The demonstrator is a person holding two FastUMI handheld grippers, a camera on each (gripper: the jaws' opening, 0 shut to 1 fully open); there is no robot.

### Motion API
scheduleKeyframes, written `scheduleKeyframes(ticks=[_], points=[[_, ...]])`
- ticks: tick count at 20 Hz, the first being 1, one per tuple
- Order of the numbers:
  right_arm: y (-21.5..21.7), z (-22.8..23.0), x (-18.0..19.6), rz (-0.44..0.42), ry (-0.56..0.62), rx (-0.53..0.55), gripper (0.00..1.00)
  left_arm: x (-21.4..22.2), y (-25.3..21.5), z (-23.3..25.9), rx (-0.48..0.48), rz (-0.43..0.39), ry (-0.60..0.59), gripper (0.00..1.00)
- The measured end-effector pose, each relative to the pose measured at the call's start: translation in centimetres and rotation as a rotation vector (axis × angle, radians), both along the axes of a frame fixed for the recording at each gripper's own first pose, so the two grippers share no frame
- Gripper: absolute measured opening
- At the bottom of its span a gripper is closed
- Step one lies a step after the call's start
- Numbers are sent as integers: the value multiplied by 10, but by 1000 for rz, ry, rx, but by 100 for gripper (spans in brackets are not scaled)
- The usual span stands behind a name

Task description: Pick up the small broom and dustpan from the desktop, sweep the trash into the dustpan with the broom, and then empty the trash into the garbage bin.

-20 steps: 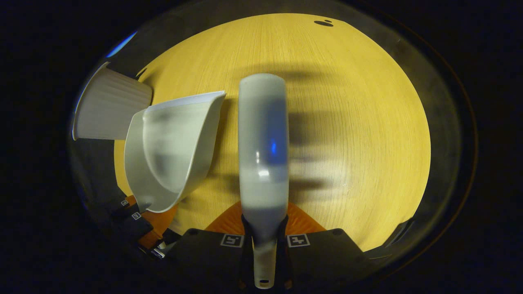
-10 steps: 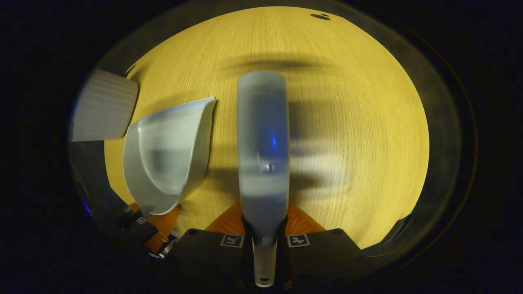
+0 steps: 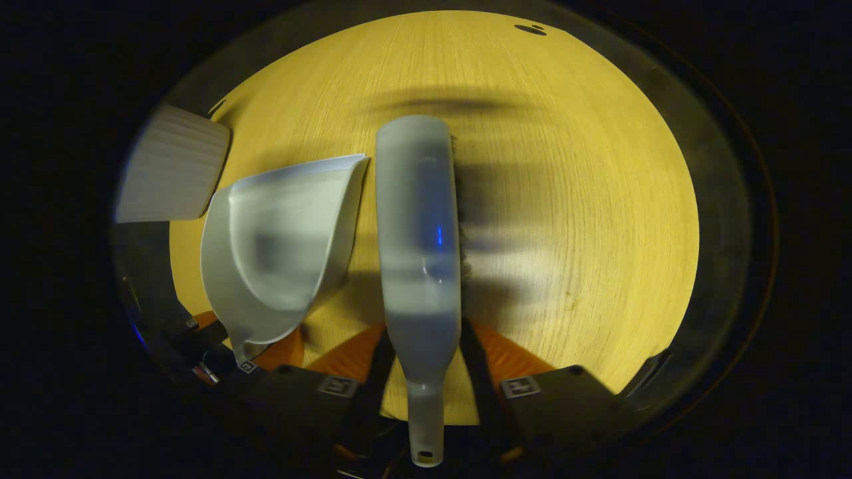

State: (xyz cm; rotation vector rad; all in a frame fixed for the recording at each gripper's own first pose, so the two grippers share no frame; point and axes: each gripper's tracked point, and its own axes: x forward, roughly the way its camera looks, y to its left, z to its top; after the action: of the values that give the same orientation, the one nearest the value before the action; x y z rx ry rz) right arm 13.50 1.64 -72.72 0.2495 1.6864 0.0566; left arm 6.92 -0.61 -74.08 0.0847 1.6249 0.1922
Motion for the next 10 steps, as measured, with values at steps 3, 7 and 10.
scheduleKeyframes(ticks=[3,7,10], points=[[-7,-1,-2,7,-7,-37,100,-14,-9,0,-52,54,23,86],[-4,15,-2,-9,-43,-21,100,-22,-14,4,-74,44,-8,86],[-4,36,-1,-26,-89,-1,100,-22,-17,19,-89,22,-68,86]])
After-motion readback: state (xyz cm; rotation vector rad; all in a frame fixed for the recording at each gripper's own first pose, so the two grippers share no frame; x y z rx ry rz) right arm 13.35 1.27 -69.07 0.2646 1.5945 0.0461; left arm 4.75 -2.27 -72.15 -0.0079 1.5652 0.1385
